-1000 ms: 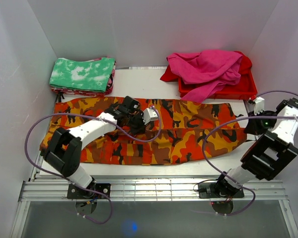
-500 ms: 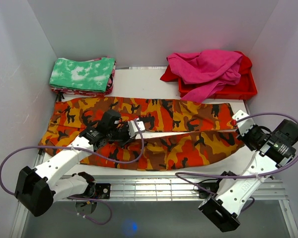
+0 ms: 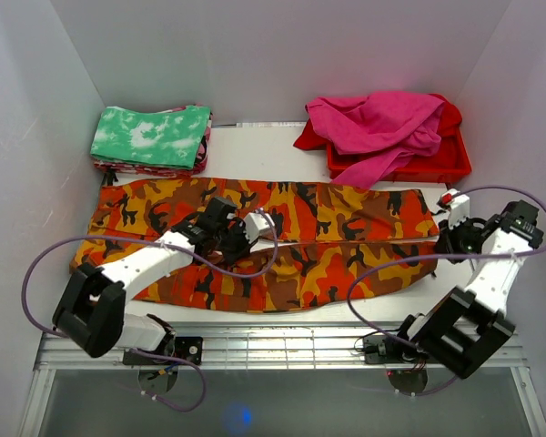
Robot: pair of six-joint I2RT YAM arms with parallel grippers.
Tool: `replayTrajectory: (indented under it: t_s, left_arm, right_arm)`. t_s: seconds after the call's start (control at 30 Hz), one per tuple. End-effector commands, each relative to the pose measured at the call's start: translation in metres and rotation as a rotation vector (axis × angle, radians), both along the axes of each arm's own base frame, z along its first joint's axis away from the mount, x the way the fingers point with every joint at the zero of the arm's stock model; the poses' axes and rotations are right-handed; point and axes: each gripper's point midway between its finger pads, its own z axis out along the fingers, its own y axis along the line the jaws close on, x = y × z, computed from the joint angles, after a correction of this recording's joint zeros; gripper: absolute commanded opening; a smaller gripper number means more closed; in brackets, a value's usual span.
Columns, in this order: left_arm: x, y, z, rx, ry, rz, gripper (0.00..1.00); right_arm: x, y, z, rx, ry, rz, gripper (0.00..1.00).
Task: Fold and stack the trousers
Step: Flatten the trousers out
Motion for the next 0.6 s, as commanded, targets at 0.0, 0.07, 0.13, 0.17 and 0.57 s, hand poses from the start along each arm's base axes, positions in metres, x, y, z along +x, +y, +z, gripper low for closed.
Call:
replayTrajectory:
  t_s: [0.0,0.07,0.13,0.17,0.57]
  left_arm:
    - [0.04,-0.01,0.023,-0.036,-0.075,0.092,0.0]
    - [0.05,-0.013,0.033,-0.052,-0.109,0.096,0.0]
    - [0.052,-0.015,0.043,-0.072,-0.142,0.082,0.0]
    - [0.049,-0.017,0.046,-0.088,-0.14,0.064,0.0]
    - [-0.017,-0.013,0.068,-0.211,-0.167,-0.148,0.0]
  right_arm:
    - [0.045,-0.018,-0.003,0.069,-0.013,-0.104,0.08]
    - [0.058,-0.016,0.008,0.119,-0.043,-0.098,0.08]
    - [0.064,-0.017,0.018,0.128,-0.059,-0.09,0.08]
    - [0.062,-0.017,0.02,0.124,-0.058,-0.085,0.08]
    - [-0.027,0.007,0.03,-0.243,-0.188,0.181,0.08]
